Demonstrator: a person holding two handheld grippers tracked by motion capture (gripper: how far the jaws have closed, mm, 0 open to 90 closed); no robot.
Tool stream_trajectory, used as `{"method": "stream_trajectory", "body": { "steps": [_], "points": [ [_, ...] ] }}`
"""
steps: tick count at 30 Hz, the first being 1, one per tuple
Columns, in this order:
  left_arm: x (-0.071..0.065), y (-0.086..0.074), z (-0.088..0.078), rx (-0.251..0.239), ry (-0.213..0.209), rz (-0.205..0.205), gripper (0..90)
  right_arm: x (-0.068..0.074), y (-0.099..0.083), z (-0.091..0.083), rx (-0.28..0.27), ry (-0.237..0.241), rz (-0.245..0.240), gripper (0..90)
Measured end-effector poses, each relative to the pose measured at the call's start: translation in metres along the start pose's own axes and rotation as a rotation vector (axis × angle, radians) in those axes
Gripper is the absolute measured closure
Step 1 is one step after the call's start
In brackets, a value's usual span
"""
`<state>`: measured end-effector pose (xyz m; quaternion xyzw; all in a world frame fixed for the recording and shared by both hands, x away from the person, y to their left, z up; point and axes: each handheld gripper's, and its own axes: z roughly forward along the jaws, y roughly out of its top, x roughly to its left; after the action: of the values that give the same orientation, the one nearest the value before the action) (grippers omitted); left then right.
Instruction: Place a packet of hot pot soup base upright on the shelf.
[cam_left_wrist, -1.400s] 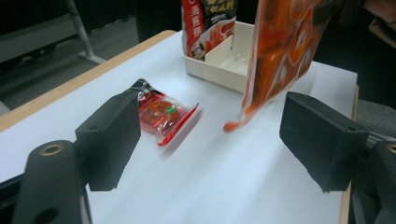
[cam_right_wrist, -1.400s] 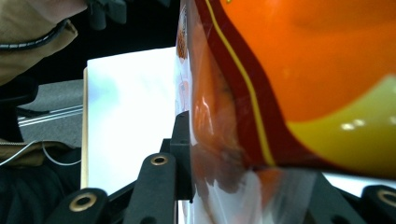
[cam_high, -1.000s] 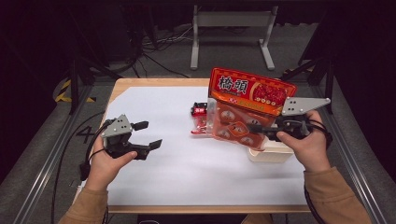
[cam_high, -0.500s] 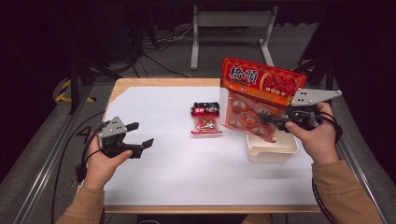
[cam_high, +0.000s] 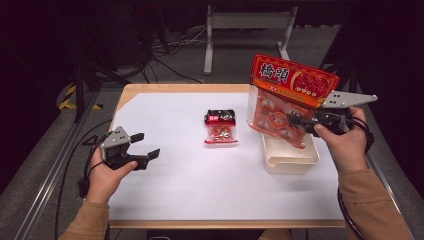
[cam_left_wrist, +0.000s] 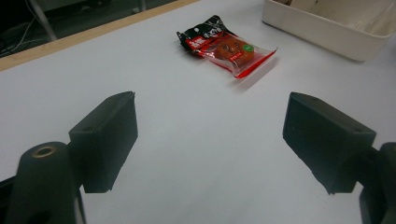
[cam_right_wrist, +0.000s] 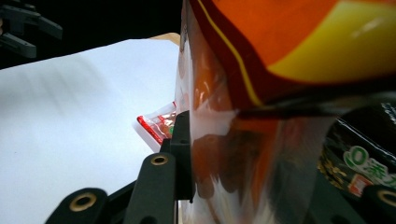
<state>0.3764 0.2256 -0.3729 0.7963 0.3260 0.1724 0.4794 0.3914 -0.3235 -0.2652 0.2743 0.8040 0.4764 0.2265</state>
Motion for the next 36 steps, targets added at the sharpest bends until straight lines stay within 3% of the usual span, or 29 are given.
{"method": "stream_trajectory", "body": {
  "steps": [11, 20, 27, 36],
  "points": [
    [0.004, -0.003, 0.0, -0.007, 0.003, -0.025, 19.1, -0.01, -0.01, -0.008, 0.004, -0.077, 0.085, 70.4],
    [0.007, -0.006, 0.0, -0.003, -0.001, -0.039, 19.0, -0.012, -0.016, -0.012, -0.016, -0.075, 0.045, 70.4],
    [0.005, -0.005, -0.001, -0.008, -0.007, -0.042, 18.8, -0.017, -0.027, -0.008, -0.02, -0.087, 0.065, 70.4],
    [0.003, -0.004, 0.0, -0.004, -0.011, -0.034, 18.7, -0.02, -0.044, 0.0, -0.014, -0.127, 0.057, 70.4]
  ]
}}
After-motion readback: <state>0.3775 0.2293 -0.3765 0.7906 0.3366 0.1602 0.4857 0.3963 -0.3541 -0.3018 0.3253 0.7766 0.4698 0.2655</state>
